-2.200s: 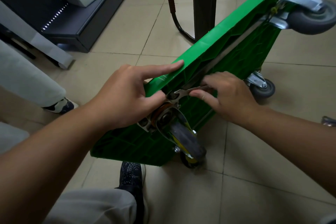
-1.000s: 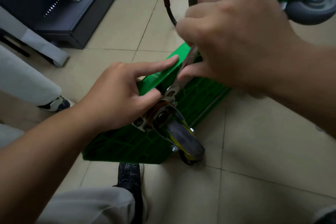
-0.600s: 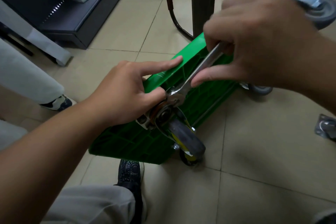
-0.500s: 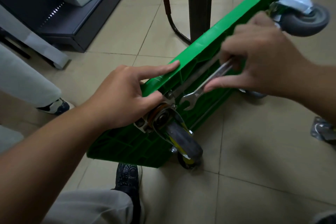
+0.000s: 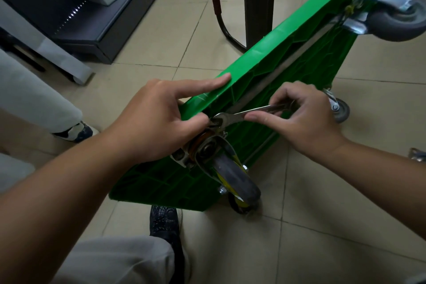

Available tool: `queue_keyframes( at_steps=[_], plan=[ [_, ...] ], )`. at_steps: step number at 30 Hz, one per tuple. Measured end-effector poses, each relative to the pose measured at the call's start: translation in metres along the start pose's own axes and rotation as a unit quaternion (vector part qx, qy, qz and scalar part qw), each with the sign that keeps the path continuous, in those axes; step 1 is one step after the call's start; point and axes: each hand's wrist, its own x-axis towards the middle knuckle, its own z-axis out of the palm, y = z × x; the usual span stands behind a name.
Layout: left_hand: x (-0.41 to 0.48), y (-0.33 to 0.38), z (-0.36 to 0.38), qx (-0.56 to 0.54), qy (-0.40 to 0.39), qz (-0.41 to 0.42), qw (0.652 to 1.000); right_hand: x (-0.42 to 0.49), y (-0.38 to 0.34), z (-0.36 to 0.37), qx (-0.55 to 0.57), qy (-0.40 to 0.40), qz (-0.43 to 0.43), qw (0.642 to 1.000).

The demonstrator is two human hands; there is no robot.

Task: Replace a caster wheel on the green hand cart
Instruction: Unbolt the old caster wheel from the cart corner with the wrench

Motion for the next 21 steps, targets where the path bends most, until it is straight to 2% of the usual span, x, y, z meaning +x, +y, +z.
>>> queue_keyframes(
  at_steps=[8, 12, 17, 21],
  plan=[
    [0.001, -0.002, 0.000, 0.001, 0.002, 0.012, 1.000, -0.008, 0.019, 0.013, 0.021, 0.019, 0.041, 0.999],
    [0.000, -0.002, 0.001, 0.006, 0.008, 0.015, 1.000, -0.014, 0.027, 0.037, 0.012, 0.002, 0.086, 0.996],
    [0.000, -0.003, 0.004, 0.002, 0.008, 0.019, 1.000, -0.036, 0.031, 0.079, 0.121, 0.011, 0.161, 0.980],
    [0.000, -0.003, 0.004, 0.000, 0.013, 0.026, 1.000, -0.036, 0.033, 0.083, 0.128, 0.024, 0.149, 0.980]
  ],
)
